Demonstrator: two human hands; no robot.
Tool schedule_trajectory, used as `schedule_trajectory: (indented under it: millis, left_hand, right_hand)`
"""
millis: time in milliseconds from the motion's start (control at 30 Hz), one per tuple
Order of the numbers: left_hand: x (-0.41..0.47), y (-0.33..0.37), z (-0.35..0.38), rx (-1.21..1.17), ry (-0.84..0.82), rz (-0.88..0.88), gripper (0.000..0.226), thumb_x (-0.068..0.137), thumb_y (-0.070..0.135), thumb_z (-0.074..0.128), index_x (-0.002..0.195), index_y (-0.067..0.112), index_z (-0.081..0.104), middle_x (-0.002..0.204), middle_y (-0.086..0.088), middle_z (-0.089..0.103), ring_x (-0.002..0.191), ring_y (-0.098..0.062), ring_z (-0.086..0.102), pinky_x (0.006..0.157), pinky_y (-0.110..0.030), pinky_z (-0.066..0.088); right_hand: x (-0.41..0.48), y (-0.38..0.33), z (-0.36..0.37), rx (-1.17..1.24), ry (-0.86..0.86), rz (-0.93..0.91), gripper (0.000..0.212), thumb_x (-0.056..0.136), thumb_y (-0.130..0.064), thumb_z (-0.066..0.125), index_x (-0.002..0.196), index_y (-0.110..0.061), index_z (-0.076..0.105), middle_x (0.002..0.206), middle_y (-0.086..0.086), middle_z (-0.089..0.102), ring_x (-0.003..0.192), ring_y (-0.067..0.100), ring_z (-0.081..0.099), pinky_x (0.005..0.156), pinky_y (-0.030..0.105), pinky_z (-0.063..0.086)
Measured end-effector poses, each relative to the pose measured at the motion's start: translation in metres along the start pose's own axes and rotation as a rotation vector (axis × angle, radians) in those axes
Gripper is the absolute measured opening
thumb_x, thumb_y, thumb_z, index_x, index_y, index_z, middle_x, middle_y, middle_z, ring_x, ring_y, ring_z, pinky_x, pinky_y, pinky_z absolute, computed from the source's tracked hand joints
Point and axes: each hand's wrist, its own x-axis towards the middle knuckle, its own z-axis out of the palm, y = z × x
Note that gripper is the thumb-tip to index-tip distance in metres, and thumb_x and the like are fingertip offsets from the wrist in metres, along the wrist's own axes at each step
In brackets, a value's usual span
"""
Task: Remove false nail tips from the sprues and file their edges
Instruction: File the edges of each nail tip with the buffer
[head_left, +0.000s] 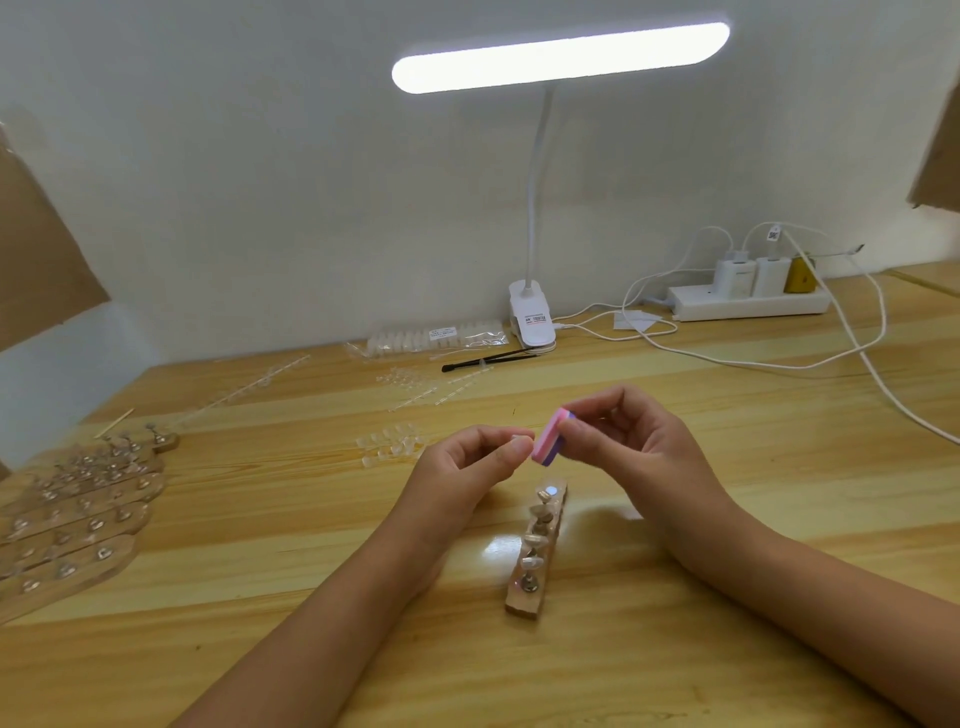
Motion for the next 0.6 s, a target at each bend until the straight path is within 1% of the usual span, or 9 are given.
schedule_trajectory:
  millis: [33, 133, 200, 300, 367, 433, 500, 600]
  left_hand:
    - [-0.0001, -0.0004, -0.0002, -0.001, -0.007, 0.004, 0.034, 0.076, 0.044, 0.074, 0.103, 0.023, 0.077, 0.107, -0.001, 0.075, 0.106, -0.009, 0.066, 0.102, -0.035, 0.046]
    - [-0.0002, -0.0011, -0.0002, -0.013, -0.012, 0.012, 0.041, 0.072, 0.051, 0.074, 0.103, 0.024, 0.077, 0.109, -0.003, 0.075, 0.113, -0.018, 0.065, 0.107, -0.041, 0.045]
    - [0.0000, -0.0012, 0.0001, -0.014, -0.008, 0.020, 0.042, 0.071, 0.054, 0.073, 0.101, 0.026, 0.077, 0.109, -0.002, 0.075, 0.113, -0.018, 0.065, 0.109, -0.042, 0.044]
    - [0.0002, -0.0021, 0.0003, -0.030, -0.002, 0.022, 0.041, 0.072, 0.053, 0.074, 0.102, 0.025, 0.077, 0.109, -0.004, 0.075, 0.112, -0.021, 0.066, 0.109, -0.048, 0.043]
    - [0.0002, -0.0013, 0.0004, -0.040, 0.009, 0.019, 0.041, 0.073, 0.053, 0.075, 0.104, 0.026, 0.076, 0.110, -0.004, 0.074, 0.112, -0.022, 0.066, 0.109, -0.049, 0.043]
    - [0.0000, 0.0000, 0.0001, -0.050, 0.001, 0.013, 0.041, 0.074, 0.050, 0.076, 0.107, 0.027, 0.075, 0.112, -0.004, 0.074, 0.114, -0.021, 0.066, 0.110, -0.049, 0.043]
    - [-0.0005, 0.0013, -0.0003, -0.064, -0.026, 0.003, 0.041, 0.075, 0.047, 0.076, 0.110, 0.028, 0.075, 0.114, -0.003, 0.074, 0.115, -0.020, 0.065, 0.109, -0.046, 0.043]
    - [-0.0008, 0.0016, -0.0009, -0.091, -0.028, 0.000, 0.041, 0.071, 0.047, 0.078, 0.111, 0.035, 0.073, 0.113, -0.004, 0.074, 0.111, -0.020, 0.067, 0.104, -0.041, 0.047]
  right_hand:
    - [0.0002, 0.0001, -0.0001, 0.005, -0.015, 0.008, 0.029, 0.079, -0.022, 0.072, 0.101, -0.005, 0.063, 0.096, 0.009, 0.075, 0.094, 0.021, 0.072, 0.081, 0.025, 0.056]
    - [0.0003, 0.0007, 0.0008, -0.005, -0.046, 0.018, 0.029, 0.079, -0.020, 0.072, 0.101, -0.004, 0.063, 0.096, 0.011, 0.075, 0.093, 0.022, 0.072, 0.081, 0.026, 0.057]
    - [0.0002, 0.0008, 0.0007, -0.012, -0.039, 0.004, 0.028, 0.079, -0.019, 0.072, 0.101, -0.004, 0.063, 0.096, 0.010, 0.075, 0.093, 0.022, 0.072, 0.081, 0.027, 0.057]
    - [-0.0004, 0.0004, 0.0023, -0.022, -0.110, 0.031, 0.026, 0.079, -0.019, 0.071, 0.099, -0.004, 0.063, 0.095, 0.008, 0.075, 0.092, 0.023, 0.072, 0.081, 0.029, 0.058]
    - [-0.0004, 0.0005, 0.0024, -0.025, -0.082, 0.024, 0.026, 0.079, -0.020, 0.072, 0.099, -0.006, 0.064, 0.096, 0.010, 0.074, 0.092, 0.023, 0.072, 0.084, 0.032, 0.058]
    - [0.0003, 0.0003, 0.0018, -0.026, -0.058, 0.019, 0.026, 0.080, -0.020, 0.071, 0.101, -0.005, 0.064, 0.096, 0.011, 0.074, 0.093, 0.024, 0.072, 0.086, 0.033, 0.058]
    - [0.0004, 0.0000, 0.0025, -0.025, -0.076, 0.033, 0.028, 0.080, -0.019, 0.071, 0.102, -0.003, 0.064, 0.096, 0.010, 0.075, 0.093, 0.023, 0.072, 0.085, 0.032, 0.058]
    - [0.0002, 0.0000, 0.0035, -0.017, -0.078, 0.050, 0.028, 0.080, -0.017, 0.071, 0.102, -0.001, 0.063, 0.096, 0.014, 0.074, 0.093, 0.025, 0.072, 0.086, 0.034, 0.058]
